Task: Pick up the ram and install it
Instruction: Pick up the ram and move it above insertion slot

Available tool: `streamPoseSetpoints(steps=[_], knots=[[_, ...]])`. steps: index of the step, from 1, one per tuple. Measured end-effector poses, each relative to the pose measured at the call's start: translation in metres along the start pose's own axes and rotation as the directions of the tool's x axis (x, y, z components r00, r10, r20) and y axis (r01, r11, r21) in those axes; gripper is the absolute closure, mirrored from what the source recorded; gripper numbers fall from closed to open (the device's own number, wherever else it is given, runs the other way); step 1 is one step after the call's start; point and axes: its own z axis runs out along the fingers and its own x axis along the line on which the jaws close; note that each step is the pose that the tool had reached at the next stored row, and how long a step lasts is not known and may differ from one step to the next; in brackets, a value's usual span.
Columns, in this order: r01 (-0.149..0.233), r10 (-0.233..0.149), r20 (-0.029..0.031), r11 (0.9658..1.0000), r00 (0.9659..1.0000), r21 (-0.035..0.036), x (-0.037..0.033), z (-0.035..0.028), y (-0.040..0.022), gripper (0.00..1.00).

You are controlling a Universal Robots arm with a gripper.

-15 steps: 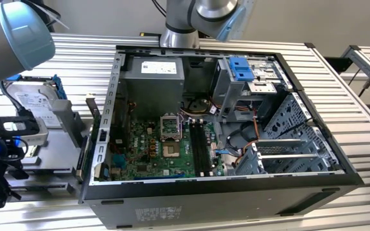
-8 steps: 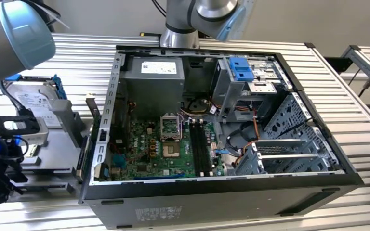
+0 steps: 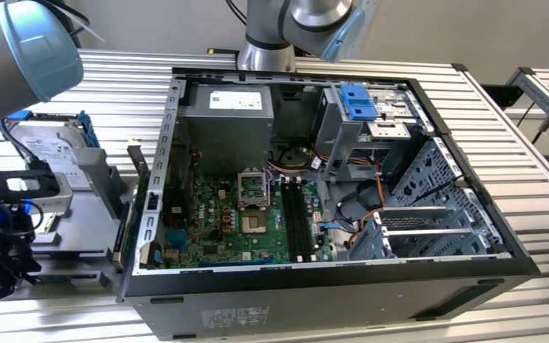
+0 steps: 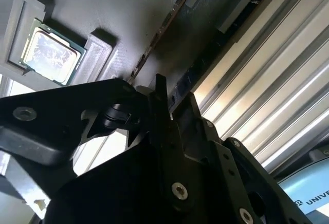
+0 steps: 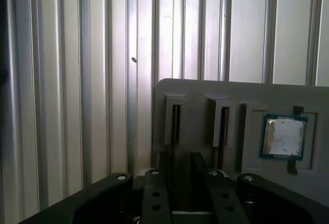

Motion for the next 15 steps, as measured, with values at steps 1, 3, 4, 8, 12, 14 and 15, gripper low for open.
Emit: streamPoseSetpoints(steps=[1, 3, 4, 8, 12, 14, 15], knots=[[0.000, 0.000, -0.0001, 1.0000, 1.0000, -0.0001, 0.0000, 0.0000, 0.0000, 1.00], [0.000, 0.000, 0.0001, 1.0000, 1.0000, 0.0000, -0.0001, 0.0000, 0.0000, 1.00], [0.000, 0.000, 0.0001, 1.0000, 1.0000, 0.0001, -0.0001, 0.0000, 0.0000, 1.00], [0.000, 0.000, 0.0003, 1.0000, 1.0000, 0.0002, -0.0002, 0.0001, 0.0000, 1.00], [0.000, 0.000, 0.0001, 1.0000, 1.0000, 0.0001, -0.0003, 0.0000, 0.0000, 1.00], [0.000, 0.000, -0.0001, 1.0000, 1.0000, -0.0002, -0.0003, -0.0004, 0.0000, 1.00], [0.000, 0.000, 0.0000, 1.0000, 1.0000, -0.0001, -0.0003, -0.0015, 0.0001, 1.00]])
